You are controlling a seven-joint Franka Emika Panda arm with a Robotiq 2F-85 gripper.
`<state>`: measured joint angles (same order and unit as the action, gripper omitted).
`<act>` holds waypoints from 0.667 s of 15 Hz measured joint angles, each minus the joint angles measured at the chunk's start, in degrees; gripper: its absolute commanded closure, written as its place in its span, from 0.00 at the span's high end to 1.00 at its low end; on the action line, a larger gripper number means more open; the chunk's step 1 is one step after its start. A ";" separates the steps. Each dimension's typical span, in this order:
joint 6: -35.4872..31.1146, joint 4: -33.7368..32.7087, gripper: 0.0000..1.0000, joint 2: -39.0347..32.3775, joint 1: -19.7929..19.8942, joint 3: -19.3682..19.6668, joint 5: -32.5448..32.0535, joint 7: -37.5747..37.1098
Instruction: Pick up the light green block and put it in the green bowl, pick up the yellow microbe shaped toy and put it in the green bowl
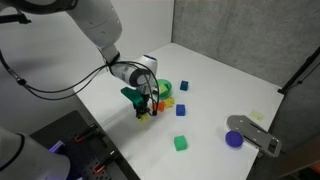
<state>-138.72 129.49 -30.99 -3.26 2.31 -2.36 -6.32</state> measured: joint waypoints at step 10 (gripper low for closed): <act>-0.94 -7.75 0.04 7.64 -1.43 -3.19 0.00 0.00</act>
<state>-139.65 121.75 -23.35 -4.69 -0.88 -2.36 -6.32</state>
